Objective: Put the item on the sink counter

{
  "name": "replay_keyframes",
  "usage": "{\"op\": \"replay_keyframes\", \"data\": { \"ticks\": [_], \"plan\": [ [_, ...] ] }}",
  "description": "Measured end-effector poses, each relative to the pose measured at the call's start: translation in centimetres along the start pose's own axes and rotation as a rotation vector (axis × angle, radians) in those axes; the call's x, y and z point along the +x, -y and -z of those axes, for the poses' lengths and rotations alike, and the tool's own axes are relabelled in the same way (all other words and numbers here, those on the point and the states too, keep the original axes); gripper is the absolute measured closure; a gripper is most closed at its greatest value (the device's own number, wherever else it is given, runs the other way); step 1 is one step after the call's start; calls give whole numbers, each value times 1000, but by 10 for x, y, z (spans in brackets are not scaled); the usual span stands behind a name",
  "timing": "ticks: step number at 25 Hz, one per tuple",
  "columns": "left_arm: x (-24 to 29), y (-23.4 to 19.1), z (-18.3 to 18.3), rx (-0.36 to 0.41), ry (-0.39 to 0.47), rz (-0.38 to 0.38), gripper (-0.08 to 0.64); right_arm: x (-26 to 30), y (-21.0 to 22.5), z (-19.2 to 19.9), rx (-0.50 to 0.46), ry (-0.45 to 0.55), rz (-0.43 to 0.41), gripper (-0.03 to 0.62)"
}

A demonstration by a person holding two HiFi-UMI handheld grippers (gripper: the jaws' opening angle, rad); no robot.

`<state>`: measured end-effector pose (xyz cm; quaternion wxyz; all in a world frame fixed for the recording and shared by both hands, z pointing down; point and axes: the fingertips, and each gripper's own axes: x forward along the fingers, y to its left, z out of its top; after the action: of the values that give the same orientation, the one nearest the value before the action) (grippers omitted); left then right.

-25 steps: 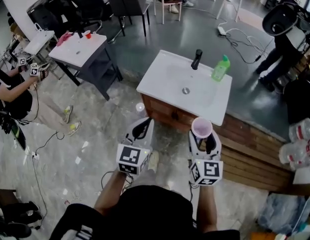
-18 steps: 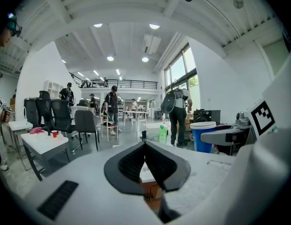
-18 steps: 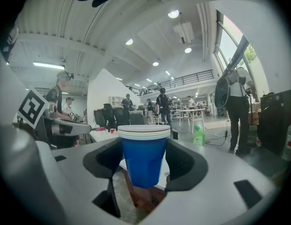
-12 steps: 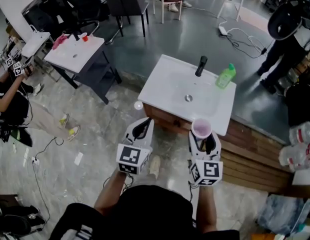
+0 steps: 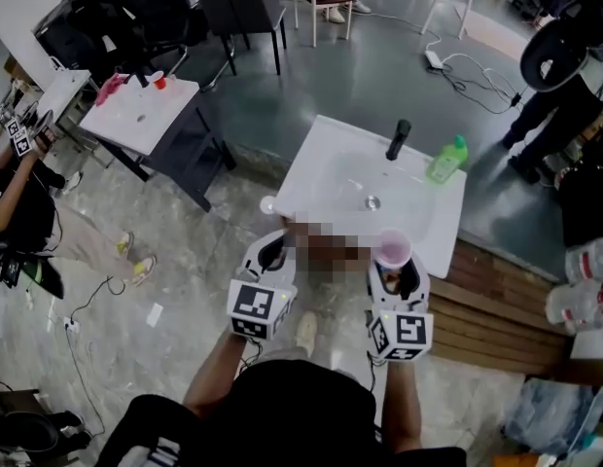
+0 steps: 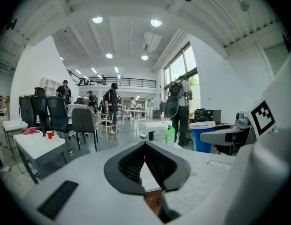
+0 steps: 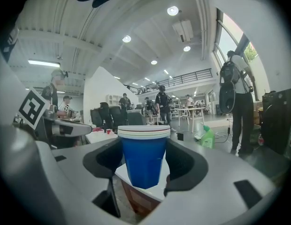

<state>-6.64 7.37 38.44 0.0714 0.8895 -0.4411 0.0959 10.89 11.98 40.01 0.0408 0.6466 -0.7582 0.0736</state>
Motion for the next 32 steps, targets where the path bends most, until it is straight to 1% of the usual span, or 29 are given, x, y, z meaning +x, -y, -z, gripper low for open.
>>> {"op": "replay_keyframes", "data": {
  "ticks": [12, 21, 26, 32],
  "plan": [
    [25, -46, -6, -7, 2, -12, 558, 55, -17, -10, 0, 2, -24, 307],
    [32, -74, -5, -15, 12, -51, 558, 87, -29, -9, -12, 5, -67, 307],
    [36, -84, -8, -24, 11, -75, 558, 105, -34, -14, -15, 7, -95, 307],
    [51, -98, -10, -24, 9, -106, 558, 132, -31, -13, -11, 5, -126, 307]
  ]
}}
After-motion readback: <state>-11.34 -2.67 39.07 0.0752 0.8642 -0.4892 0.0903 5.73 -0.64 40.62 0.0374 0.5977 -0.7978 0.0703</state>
